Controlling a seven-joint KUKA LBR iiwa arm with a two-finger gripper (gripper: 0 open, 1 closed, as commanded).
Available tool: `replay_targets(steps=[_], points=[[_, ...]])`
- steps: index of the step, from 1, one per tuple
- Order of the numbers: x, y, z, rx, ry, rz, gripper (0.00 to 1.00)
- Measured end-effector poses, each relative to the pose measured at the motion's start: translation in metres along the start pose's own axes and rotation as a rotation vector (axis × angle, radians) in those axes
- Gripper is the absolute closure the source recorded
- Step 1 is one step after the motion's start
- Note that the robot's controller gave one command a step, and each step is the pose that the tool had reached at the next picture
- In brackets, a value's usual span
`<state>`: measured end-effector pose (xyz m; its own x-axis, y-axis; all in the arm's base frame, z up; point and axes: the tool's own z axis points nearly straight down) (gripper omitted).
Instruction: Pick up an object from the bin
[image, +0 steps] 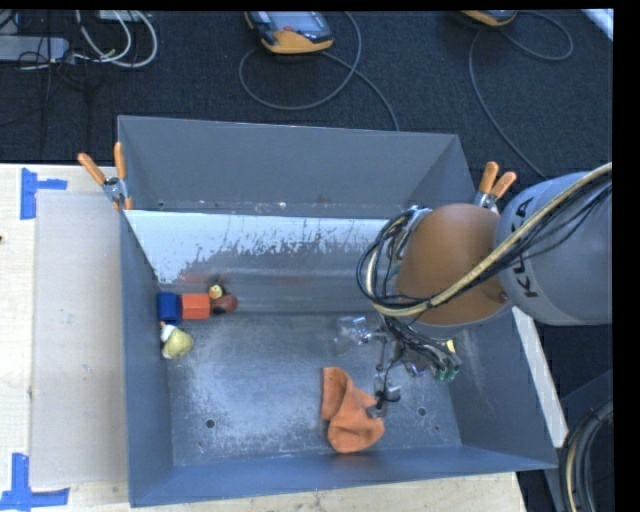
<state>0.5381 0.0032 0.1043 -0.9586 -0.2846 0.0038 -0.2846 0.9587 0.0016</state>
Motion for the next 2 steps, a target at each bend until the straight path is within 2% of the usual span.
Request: replay_targets(steps=[1,2], points=[[0.017,0.006,0.024,0.0,-0.001,0.018,0.0],[0.055,0.008,0.035,-0.002,0.003,-0.395,1.0]])
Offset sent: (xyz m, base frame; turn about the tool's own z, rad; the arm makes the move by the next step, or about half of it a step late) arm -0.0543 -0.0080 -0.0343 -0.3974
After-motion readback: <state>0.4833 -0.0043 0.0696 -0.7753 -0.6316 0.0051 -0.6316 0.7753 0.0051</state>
